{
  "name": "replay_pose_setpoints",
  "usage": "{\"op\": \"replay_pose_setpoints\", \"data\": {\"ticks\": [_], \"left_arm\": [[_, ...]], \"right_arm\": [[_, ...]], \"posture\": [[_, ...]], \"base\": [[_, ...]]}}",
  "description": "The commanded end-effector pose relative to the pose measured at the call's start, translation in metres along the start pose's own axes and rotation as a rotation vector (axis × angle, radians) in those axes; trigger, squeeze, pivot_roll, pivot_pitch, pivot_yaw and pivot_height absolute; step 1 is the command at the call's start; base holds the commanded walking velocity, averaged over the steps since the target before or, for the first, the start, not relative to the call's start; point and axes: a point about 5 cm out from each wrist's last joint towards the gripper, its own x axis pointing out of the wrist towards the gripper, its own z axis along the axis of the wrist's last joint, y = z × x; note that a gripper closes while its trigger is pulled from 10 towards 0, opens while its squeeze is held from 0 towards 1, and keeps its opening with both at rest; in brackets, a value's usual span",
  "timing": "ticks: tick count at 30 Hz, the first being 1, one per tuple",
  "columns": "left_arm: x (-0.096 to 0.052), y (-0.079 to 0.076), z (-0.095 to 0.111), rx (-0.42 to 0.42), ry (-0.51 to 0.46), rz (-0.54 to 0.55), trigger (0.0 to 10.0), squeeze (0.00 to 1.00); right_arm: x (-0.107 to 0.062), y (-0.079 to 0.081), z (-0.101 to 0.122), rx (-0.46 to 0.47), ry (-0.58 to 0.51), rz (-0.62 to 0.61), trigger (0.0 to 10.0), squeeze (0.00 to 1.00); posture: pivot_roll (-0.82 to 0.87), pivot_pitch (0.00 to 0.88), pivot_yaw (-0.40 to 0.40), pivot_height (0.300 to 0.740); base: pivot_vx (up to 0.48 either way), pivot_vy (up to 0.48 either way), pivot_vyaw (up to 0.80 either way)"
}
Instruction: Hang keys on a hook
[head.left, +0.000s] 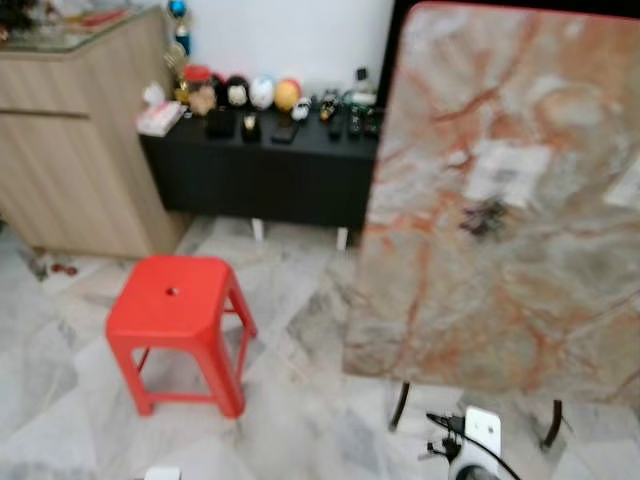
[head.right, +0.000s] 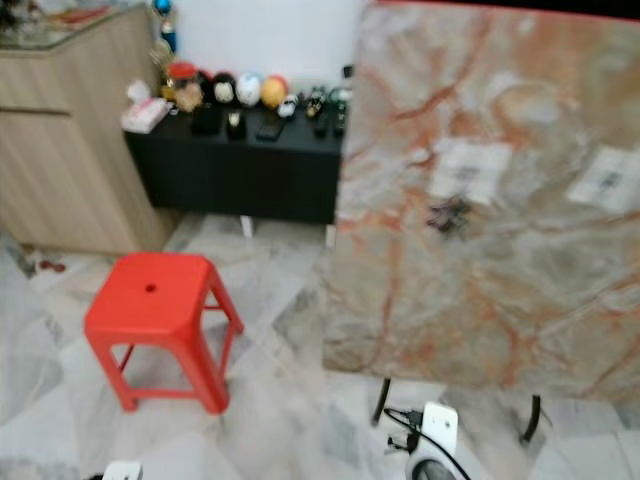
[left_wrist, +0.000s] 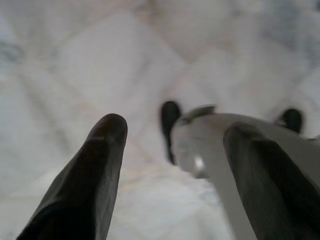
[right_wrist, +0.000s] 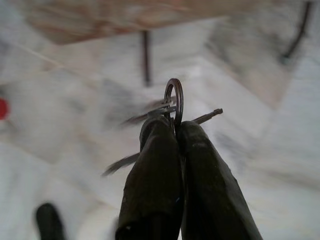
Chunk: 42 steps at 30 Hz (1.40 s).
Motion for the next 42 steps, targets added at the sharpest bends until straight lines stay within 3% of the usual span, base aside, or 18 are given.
{"op": "replay_pose_setpoints", "data": {"ticks": [1,13,18,20,22,27,30,37,42], "left_arm": [[-0.001,0.0,-0.005,-0.003,0.019,-0.001,10.0,0.0],[-0.001,0.0,-0.006,-0.021,0.014,0.0,10.0,0.0],[-0.001,0.0,-0.005,-0.023,0.009,0.004,10.0,0.0],[-0.001,0.0,-0.005,-0.021,0.007,0.007,10.0,0.0],[-0.001,0.001,-0.005,-0.018,0.009,0.012,10.0,0.0],[-0.001,0.001,-0.006,-0.018,0.01,0.014,10.0,0.0],[-0.002,0.002,-0.006,-0.021,0.009,0.02,10.0,0.0],[-0.002,0.002,-0.007,-0.019,0.01,0.021,10.0,0.0],[-0.002,0.002,-0.008,-0.028,0.006,0.026,10.0,0.0]], "right_arm": [[0.0,-0.003,0.005,0.018,-0.021,-0.012,10.0,0.0],[-0.002,-0.006,0.012,0.114,-0.154,-0.075,10.0,0.0],[-0.005,-0.012,0.017,0.15,-0.244,-0.204,10.0,0.0],[-0.008,-0.037,0.083,0.153,-0.471,-0.294,10.0,0.0],[-0.015,-0.048,0.116,0.132,-0.579,-0.333,10.0,0.0],[-0.022,-0.057,0.142,0.14,-0.664,-0.398,10.0,0.0],[-0.03,-0.054,0.167,0.109,-0.778,-0.44,10.0,0.0],[-0.045,-0.052,0.191,0.032,-0.91,-0.521,10.0,0.0],[-0.055,-0.048,0.206,0.04,-0.985,-0.577,10.0,0.0]], "posture": [[0.0,0.0,-0.051,0.74],[-0.02,0.0,-0.045,0.74],[-0.01,0.0,-0.047,0.74],[-0.02,0.0,-0.048,0.74],[-0.02,0.0,-0.049,0.74],[-0.02,0.0,-0.05,0.74],[-0.01,0.0,-0.055,0.74],[-0.01,0.0,-0.056,0.74],[-0.01,0.0,-0.056,0.74]], "base": [[0.0,-0.349,0.0],[0.0,0.0,0.0],[0.0,0.0,0.0],[0.0,0.0,0.0],[0.0,0.0,0.0],[0.0,0.0,0.0],[0.0,0.0,0.0],[0.0,0.0,0.0],[0.0,0.0,0.0]]}}
